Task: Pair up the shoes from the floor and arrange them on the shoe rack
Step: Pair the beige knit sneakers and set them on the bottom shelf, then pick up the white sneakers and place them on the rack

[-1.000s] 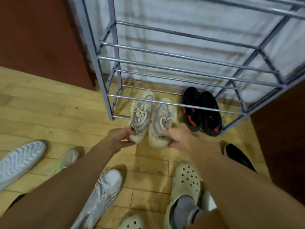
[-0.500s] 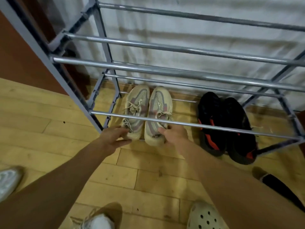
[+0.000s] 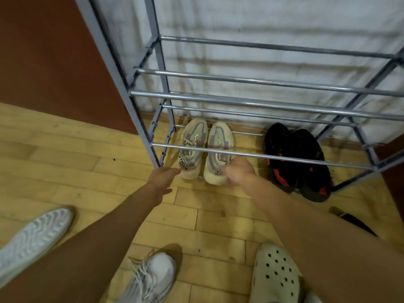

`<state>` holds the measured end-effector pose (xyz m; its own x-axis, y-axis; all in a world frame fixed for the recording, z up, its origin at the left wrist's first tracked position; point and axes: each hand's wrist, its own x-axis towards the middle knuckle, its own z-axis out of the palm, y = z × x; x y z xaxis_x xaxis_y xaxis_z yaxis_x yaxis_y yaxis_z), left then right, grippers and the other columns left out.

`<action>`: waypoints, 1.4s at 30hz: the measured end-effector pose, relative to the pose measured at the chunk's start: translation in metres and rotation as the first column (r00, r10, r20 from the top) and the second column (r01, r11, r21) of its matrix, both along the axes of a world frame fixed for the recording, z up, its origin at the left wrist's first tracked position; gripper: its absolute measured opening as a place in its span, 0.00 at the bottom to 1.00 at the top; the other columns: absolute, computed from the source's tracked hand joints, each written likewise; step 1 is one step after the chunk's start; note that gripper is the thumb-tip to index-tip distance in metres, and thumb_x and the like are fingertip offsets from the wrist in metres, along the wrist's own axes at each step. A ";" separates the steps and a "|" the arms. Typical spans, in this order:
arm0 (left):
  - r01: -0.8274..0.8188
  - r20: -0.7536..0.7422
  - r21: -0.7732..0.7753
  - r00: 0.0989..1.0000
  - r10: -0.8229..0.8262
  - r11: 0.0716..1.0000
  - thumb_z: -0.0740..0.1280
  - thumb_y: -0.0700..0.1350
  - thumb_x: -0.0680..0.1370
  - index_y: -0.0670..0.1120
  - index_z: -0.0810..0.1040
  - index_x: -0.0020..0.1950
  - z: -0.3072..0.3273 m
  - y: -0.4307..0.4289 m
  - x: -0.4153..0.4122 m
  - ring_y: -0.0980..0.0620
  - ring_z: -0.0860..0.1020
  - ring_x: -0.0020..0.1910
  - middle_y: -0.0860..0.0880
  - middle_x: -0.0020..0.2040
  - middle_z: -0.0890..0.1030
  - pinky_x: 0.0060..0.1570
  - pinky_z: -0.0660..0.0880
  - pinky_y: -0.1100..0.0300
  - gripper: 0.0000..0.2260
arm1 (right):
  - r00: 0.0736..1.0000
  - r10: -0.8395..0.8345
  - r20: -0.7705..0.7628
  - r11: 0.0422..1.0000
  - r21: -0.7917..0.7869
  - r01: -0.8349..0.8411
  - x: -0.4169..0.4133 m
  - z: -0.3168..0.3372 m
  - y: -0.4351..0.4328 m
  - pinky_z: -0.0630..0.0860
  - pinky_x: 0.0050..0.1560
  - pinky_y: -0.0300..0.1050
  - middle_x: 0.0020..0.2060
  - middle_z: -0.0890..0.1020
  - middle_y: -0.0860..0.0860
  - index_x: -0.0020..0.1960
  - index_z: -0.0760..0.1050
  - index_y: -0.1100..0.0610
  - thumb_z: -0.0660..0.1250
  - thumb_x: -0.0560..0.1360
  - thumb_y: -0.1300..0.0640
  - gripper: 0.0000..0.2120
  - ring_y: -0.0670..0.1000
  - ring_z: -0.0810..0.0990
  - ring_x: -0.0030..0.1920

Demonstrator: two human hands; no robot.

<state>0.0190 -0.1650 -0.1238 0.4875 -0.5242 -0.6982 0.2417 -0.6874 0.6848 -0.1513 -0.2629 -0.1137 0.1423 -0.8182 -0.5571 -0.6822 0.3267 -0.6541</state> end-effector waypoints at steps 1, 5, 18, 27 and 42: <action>0.026 0.023 -0.004 0.999 -0.025 1.000 0.70 0.48 0.76 0.41 0.74 0.64 0.014 0.013 -0.001 0.42 0.72 0.65 0.43 0.68 0.71 0.60 0.73 0.49 0.20 | 1.000 0.021 0.009 1.000 0.001 -0.021 0.000 0.015 0.011 0.81 0.54 0.53 0.58 0.80 0.55 0.63 0.75 0.55 0.68 0.74 0.57 0.17 0.57 0.80 0.55; 0.126 0.122 -0.038 0.985 -0.121 0.991 0.69 0.49 0.76 0.44 0.77 0.61 0.072 0.068 0.000 0.44 0.71 0.63 0.44 0.67 0.73 0.58 0.71 0.50 0.16 | 0.988 0.153 0.016 0.987 0.056 -0.154 0.001 0.074 0.060 0.81 0.50 0.51 0.59 0.77 0.57 0.65 0.71 0.58 0.67 0.76 0.59 0.18 0.57 0.78 0.54; 0.283 0.282 -0.082 0.926 -0.250 0.956 0.65 0.46 0.77 0.45 0.78 0.63 0.141 0.295 -0.004 0.53 0.79 0.49 0.48 0.55 0.81 0.43 0.73 0.64 0.15 | 0.916 0.388 0.101 0.907 0.134 -0.399 0.033 0.142 0.276 0.81 0.47 0.47 0.52 0.80 0.56 0.62 0.75 0.62 0.66 0.77 0.55 0.17 0.52 0.79 0.48; 0.342 0.207 0.180 0.903 -0.376 0.922 0.67 0.45 0.77 0.46 0.64 0.75 0.053 0.385 -0.026 0.44 0.74 0.64 0.42 0.67 0.74 0.55 0.71 0.59 0.27 | 0.587 0.787 -0.189 0.610 0.099 -0.786 0.033 0.120 0.305 0.81 0.52 0.50 0.56 0.81 0.57 0.62 0.76 0.59 0.64 0.78 0.51 0.17 0.55 0.81 0.51; 0.541 0.230 0.434 0.706 -0.670 0.720 0.71 0.51 0.73 0.49 0.51 0.76 -0.058 0.361 -0.032 0.40 0.71 0.66 0.39 0.69 0.67 0.62 0.72 0.48 0.39 | 0.251 0.900 -0.356 0.354 0.263 -0.897 0.055 0.092 0.252 0.79 0.55 0.51 0.51 0.80 0.52 0.63 0.75 0.56 0.65 0.75 0.44 0.21 0.54 0.83 0.49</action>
